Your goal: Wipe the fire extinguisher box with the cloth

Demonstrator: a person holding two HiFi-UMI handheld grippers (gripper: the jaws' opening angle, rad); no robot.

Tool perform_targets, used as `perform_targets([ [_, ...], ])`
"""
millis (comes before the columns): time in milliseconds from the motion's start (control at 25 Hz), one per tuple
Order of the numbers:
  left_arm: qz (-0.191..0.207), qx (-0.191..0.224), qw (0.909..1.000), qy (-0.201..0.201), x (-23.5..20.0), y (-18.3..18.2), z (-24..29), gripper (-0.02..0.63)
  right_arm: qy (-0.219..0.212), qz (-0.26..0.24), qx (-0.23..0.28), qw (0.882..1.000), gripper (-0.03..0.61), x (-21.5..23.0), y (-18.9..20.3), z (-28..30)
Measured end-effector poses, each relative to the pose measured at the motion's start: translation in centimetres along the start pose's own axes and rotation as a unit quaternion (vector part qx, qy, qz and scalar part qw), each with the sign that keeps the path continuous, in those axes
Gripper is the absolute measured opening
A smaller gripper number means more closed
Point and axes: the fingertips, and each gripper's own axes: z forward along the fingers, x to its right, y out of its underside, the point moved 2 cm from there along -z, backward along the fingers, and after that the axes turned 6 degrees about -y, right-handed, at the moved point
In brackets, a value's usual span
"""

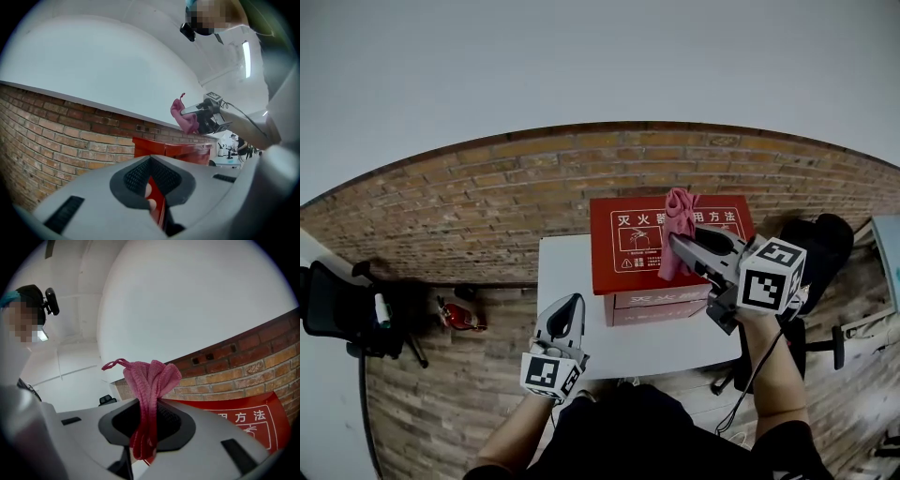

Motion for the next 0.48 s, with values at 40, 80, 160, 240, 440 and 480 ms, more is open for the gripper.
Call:
perform_targets([
  [40,0.0,0.0,1.0,-0.004,0.0,0.0,0.1,0.034,0.002,0.006,-0.014,1.0,0.1,0.7,0.1,0.3],
  [80,0.001,0.0,1.0,-0.008,0.0,0.0,0.2,0.032,0.007,0.011,-0.029,0.999,0.1,1.4,0.3,0.6],
  [160,0.005,0.001,0.9999,-0.015,0.0,-0.1,0.5,0.034,0.014,0.022,-0.064,0.998,0.1,2.7,0.6,1.4],
  [240,0.012,0.004,0.9997,-0.02,0.2,-0.3,0.6,0.033,0.015,0.034,-0.103,0.994,0.1,3.7,1.0,2.4],
  [440,0.027,0.011,0.9992,-0.027,0.3,-0.6,0.4,0.034,-0.004,0.08,-0.176,0.981,0.1,5.1,1.8,5.4],
  [480,0.03,0.012,0.9991,-0.026,0.3,-0.7,0.4,0.034,-0.004,0.087,-0.185,0.979,0.1,5.2,1.9,5.9],
])
